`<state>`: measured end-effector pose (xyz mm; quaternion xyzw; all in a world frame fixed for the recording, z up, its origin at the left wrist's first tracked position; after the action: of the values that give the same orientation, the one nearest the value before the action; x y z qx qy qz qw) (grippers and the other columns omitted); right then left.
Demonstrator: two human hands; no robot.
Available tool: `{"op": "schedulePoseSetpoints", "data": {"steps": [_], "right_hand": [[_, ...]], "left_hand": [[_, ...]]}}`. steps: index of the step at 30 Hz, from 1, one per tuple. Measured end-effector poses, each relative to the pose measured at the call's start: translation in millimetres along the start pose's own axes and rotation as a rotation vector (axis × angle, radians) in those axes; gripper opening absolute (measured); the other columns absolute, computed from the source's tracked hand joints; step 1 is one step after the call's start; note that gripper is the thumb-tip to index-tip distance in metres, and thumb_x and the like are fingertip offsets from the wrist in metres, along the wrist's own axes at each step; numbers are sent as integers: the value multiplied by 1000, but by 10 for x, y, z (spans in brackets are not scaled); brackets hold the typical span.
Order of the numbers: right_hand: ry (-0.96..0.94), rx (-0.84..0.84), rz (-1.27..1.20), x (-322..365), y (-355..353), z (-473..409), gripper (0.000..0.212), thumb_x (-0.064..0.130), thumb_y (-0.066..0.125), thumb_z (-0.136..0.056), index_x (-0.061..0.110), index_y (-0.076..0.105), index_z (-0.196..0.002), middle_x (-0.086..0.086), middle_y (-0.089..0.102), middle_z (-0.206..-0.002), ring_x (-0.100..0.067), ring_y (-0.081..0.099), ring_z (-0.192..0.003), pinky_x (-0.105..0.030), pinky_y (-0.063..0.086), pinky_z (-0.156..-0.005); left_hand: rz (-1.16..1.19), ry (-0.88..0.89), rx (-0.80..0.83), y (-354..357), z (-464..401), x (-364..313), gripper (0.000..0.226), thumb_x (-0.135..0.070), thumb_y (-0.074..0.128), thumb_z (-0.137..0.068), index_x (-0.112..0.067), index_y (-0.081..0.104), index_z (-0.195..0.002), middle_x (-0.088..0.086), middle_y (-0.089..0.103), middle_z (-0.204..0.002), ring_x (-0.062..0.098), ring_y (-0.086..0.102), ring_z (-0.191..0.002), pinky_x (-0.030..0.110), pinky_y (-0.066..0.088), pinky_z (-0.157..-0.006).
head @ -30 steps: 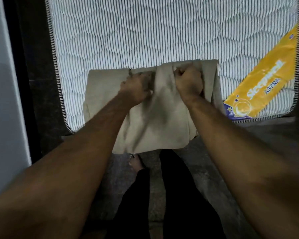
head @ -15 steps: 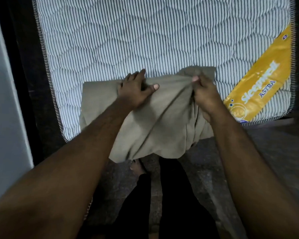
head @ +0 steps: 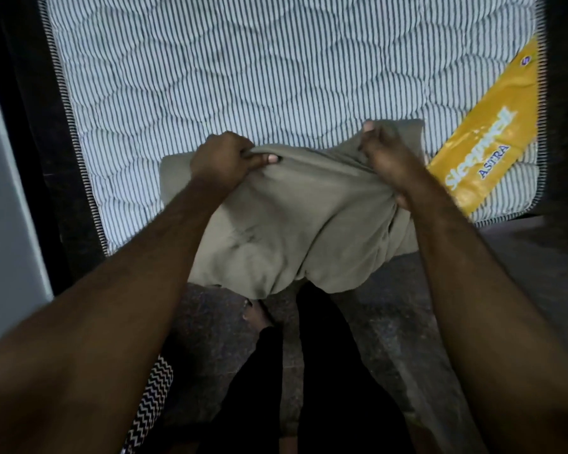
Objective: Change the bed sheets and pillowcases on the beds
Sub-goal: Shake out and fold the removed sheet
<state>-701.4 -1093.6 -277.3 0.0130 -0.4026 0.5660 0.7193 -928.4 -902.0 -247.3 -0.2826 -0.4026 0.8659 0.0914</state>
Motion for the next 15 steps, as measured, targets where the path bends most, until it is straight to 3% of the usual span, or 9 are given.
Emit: {"op": "schedulePoseSetpoints", "data": {"steps": [1, 3, 5, 6, 8, 10, 12, 13, 15], "right_hand": [[44, 55, 97, 0, -22, -32, 98, 97, 36, -72, 22, 56, -132, -8, 57, -137, -26, 55, -122, -40, 39, -110], [62, 240, 380, 35, 15, -66, 100, 94, 41, -73, 25, 49, -146, -10, 39, -156, -29, 45, -135, -31, 31, -108], [-6, 359, 365, 148, 16, -43, 92, 86, 51, -77, 16, 61, -136, -14, 47, -149, -29, 51, -128, -30, 38, -102], [-27, 328, 189, 189, -38, -53, 83, 81, 58, -78, 14, 69, -124, -15, 59, -136, -27, 59, -117, -32, 43, -102], [-25, 142, -241, 159, -207, -107, 39, 57, 68, -86, 21, 79, -92, -7, 73, -109, -19, 67, -97, -35, 52, -96], [-78, -78, -392, 49, -381, -180, 36, 49, 64, -89, 22, 68, -64, -4, 67, -82, -15, 60, -80, -30, 50, -77], [-111, -283, -266, -135, -535, -214, 47, 45, 55, -95, 21, 51, -55, -3, 51, -65, -14, 48, -68, -29, 37, -65], [-145, -394, -114, -193, -621, -241, 46, 43, 51, -98, 19, 51, -58, -6, 51, -63, -17, 48, -67, -31, 35, -65], [-143, -546, 200, -330, -685, -310, 47, 41, 44, -102, 6, 66, -79, -20, 64, -89, -28, 59, -85, -37, 40, -76]], "left_hand": [[-6, -16, -26, -4, 32, 25, 66, -75, 66, -76, -9, 68, -74, 4, 58, -61, 23, 61, -68, 35, 44, -61], [-24, 29, -42, -12, 75, 4, 80, -90, 54, -68, -11, 67, -78, 5, 66, -72, 22, 63, -74, 41, 52, -69], [-56, 113, 15, -5, 102, -102, 89, -98, 46, -59, -13, 64, -80, 5, 65, -78, 24, 62, -77, 41, 51, -71], [-97, 148, 73, 8, 101, -145, 86, -96, 50, -60, -14, 63, -81, 4, 63, -77, 26, 61, -78, 39, 49, -69], [-189, 172, 164, 3, 78, -127, 70, -81, 68, -65, -15, 65, -87, 6, 62, -83, 27, 60, -83, 37, 47, -72], [-239, 151, 189, -48, 49, -62, 60, -63, 82, -68, -14, 68, -99, 9, 66, -94, 30, 61, -93, 39, 48, -80], [-382, 115, 184, -81, 13, 20, 52, -48, 85, -72, -16, 69, -109, 11, 70, -106, 33, 63, -104, 39, 47, -86], [-476, 85, 175, -85, 1, 69, 44, -42, 83, -77, -18, 70, -110, 10, 71, -109, 34, 63, -107, 39, 46, -89], [-615, 12, 117, -103, -5, 199, 27, -33, 73, -85, -21, 70, -109, 11, 70, -110, 35, 62, -110, 42, 43, -95]]}}
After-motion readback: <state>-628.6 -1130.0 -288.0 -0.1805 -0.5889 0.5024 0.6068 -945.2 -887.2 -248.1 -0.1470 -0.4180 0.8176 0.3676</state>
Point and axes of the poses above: each hand's wrist, its own z-axis away from the middle knuckle, its own y-axis out of the palm, x = y × z, the point moved 8 cm from there along -z, towards the middle knuckle
